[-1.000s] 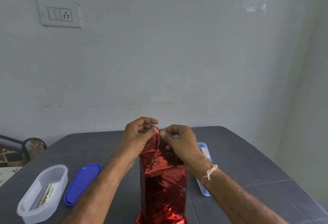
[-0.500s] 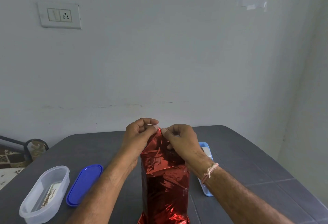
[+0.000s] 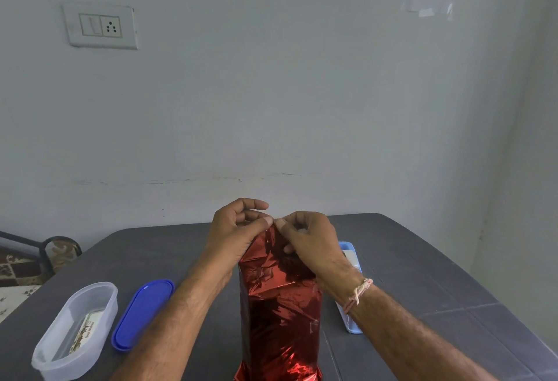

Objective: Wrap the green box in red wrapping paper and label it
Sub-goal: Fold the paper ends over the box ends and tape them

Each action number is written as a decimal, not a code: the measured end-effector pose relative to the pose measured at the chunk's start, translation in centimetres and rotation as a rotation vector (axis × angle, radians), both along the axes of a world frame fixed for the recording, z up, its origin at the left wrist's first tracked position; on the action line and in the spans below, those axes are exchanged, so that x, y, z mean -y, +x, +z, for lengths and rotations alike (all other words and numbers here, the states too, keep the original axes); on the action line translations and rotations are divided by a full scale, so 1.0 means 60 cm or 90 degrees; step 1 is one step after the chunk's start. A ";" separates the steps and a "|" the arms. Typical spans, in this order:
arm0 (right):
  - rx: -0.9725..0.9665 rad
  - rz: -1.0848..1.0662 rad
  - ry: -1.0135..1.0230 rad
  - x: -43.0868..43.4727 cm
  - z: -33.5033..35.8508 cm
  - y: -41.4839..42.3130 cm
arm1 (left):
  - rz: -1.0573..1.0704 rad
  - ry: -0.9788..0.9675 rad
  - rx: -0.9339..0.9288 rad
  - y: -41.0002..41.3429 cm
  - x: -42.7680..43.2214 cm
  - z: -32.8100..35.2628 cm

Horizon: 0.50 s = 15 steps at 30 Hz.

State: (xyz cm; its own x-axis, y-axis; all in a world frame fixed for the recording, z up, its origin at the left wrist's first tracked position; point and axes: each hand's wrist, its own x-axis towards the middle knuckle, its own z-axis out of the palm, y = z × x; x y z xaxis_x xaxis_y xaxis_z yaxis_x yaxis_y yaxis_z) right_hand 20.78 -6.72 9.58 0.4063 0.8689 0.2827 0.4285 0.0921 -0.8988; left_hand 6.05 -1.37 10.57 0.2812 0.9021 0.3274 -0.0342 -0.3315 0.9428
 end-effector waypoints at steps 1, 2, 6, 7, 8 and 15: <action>0.001 0.011 0.006 0.002 -0.001 0.003 | 0.004 0.000 0.004 0.000 0.000 0.000; 0.002 0.021 0.013 0.005 -0.002 0.006 | 0.006 0.001 0.007 0.001 0.001 0.000; 0.014 0.045 0.029 0.016 0.000 0.013 | -0.001 0.031 -0.003 0.001 0.012 0.002; 0.018 0.049 0.035 0.019 0.002 0.013 | -0.004 0.040 -0.006 0.000 0.015 0.003; 0.021 0.053 0.042 0.022 0.003 0.011 | -0.007 0.047 -0.007 -0.001 0.020 0.003; 0.017 0.076 0.079 0.038 0.004 0.011 | -0.021 0.036 0.029 -0.008 0.041 0.000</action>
